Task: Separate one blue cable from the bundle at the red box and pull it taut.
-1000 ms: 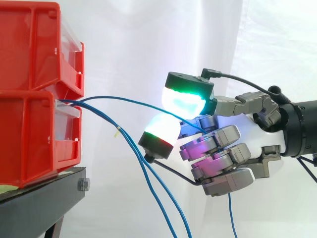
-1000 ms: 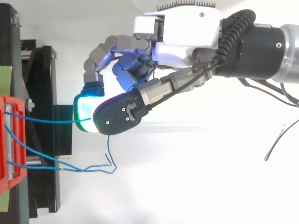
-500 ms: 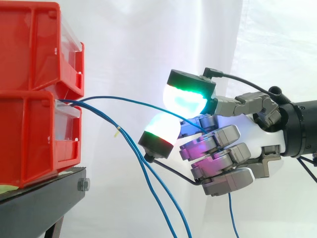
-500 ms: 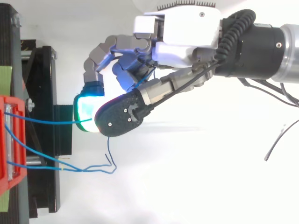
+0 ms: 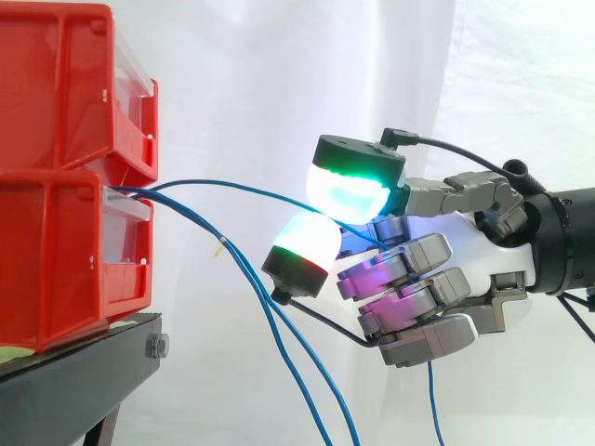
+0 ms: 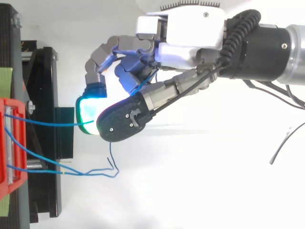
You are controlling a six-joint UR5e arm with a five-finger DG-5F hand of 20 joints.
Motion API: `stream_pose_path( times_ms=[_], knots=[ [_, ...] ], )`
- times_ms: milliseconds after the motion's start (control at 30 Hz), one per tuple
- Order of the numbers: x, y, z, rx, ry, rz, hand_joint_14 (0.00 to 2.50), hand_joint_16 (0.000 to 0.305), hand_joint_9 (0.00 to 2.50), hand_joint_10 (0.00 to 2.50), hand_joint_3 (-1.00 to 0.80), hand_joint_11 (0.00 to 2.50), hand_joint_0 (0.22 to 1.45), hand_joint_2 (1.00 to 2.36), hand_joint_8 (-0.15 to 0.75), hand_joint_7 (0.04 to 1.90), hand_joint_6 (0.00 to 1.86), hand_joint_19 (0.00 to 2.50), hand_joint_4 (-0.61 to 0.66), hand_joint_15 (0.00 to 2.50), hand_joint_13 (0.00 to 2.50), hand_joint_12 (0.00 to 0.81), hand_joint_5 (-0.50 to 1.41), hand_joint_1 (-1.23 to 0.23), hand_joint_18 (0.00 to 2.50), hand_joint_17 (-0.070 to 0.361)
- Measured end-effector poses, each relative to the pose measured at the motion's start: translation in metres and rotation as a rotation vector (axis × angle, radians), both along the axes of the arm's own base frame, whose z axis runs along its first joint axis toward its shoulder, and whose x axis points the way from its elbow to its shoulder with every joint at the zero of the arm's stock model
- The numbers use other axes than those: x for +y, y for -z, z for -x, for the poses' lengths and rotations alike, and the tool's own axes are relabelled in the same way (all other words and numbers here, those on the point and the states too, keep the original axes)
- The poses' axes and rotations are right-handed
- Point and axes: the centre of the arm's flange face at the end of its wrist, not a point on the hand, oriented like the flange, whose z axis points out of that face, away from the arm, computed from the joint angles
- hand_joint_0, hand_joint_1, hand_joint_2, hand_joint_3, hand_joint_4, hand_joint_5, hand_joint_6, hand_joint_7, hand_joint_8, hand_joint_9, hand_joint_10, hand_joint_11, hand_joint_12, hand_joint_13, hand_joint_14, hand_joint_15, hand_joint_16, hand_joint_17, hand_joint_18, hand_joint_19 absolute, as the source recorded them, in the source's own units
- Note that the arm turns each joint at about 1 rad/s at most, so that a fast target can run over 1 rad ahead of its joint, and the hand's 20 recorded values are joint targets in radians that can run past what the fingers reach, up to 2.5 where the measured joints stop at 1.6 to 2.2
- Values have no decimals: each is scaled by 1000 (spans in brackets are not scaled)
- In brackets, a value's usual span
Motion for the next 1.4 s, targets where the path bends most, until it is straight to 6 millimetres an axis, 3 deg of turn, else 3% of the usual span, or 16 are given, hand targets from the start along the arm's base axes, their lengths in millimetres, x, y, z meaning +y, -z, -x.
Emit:
stream_pose_path(
  times_ms=[600,1067,1400],
  knots=[
    [2,0,1,11,-18,9,2500,50,731,2500,-25,1113,664,1015,288,1095,939,1570,-67,1217,858,375,-116,-838,1120,112],
    [5,-11,31,189,-81,74,2500,48,753,2500,-20,1092,666,1016,288,1094,938,1567,-76,1154,830,375,-115,-841,1091,109],
    [6,-20,41,209,-95,91,2500,48,768,2500,-27,1120,669,1015,287,1109,936,1607,-76,1149,830,366,-116,-841,1096,108]
  ],
)
